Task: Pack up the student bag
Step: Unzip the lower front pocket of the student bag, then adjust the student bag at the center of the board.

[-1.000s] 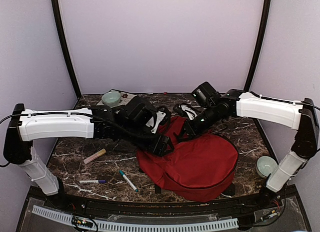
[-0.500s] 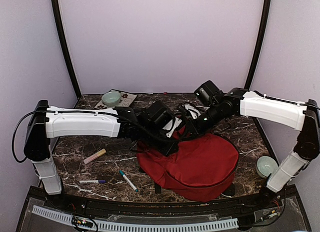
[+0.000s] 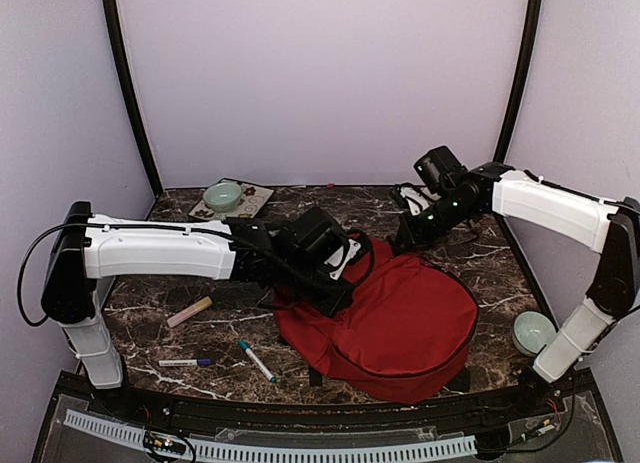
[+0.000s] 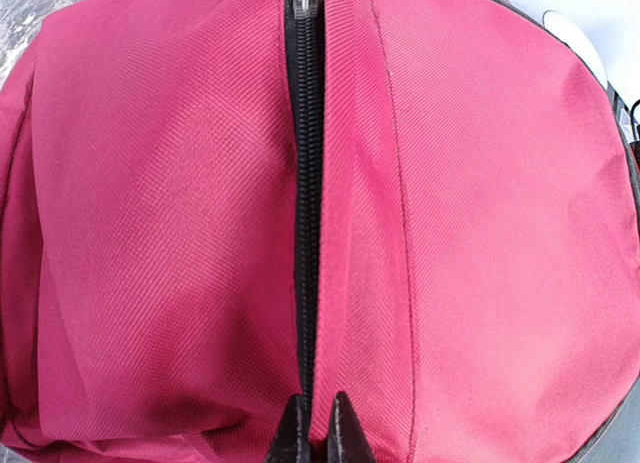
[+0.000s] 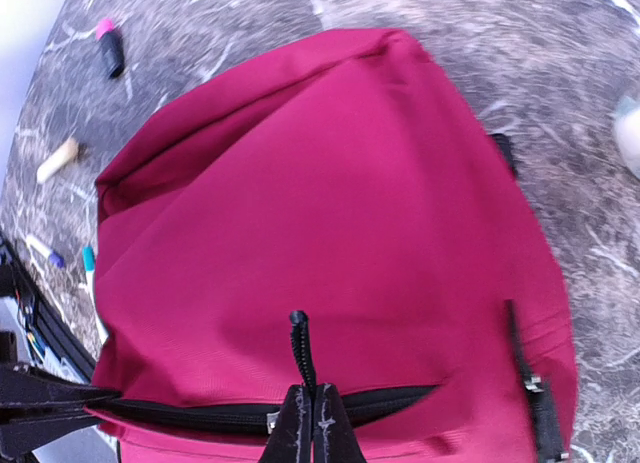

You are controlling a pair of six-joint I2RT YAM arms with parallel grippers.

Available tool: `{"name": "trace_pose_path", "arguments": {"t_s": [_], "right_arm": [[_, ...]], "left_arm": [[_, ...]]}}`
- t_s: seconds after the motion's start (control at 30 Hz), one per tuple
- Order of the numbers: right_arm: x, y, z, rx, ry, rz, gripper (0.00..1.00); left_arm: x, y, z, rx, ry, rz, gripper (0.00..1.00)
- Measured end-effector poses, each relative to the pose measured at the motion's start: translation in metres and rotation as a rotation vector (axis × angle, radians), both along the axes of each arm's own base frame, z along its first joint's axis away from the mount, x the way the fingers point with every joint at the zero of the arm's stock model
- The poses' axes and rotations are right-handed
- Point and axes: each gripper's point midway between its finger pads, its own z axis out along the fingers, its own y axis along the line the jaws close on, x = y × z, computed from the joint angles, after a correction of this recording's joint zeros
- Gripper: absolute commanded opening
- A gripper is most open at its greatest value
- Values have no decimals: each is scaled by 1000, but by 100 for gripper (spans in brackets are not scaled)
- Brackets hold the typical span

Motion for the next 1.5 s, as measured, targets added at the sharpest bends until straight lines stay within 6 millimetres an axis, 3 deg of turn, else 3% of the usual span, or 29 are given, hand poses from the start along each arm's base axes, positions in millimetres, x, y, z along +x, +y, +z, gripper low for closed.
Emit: {"name": "trace_pose_path", "arguments": {"t_s": [0.53, 0.87, 0.97, 1.03, 1.13, 1.3, 1.5], "right_arm": [[9, -6, 4, 52, 27, -55, 0], [23, -25, -2, 53, 32, -113, 0], [24, -25, -1, 57, 30, -110, 8], [24, -25, -1, 61, 30, -109, 18], [27, -26, 1, 64, 23, -114, 38], [30, -28, 16, 74, -5, -131, 62], [22, -36, 44, 109, -37, -187, 70]], "left_arm": [[-1, 3, 1, 16, -14, 3, 0], [0, 1, 8, 15, -24, -9, 0], [0, -1, 13, 17, -23, -12, 0], [1, -2, 15, 19, -24, -13, 2], [0, 0, 16, 27, -22, -11, 12], [3, 2, 21, 40, -29, 19, 34], [16, -5, 61, -4, -96, 56, 58]]}}
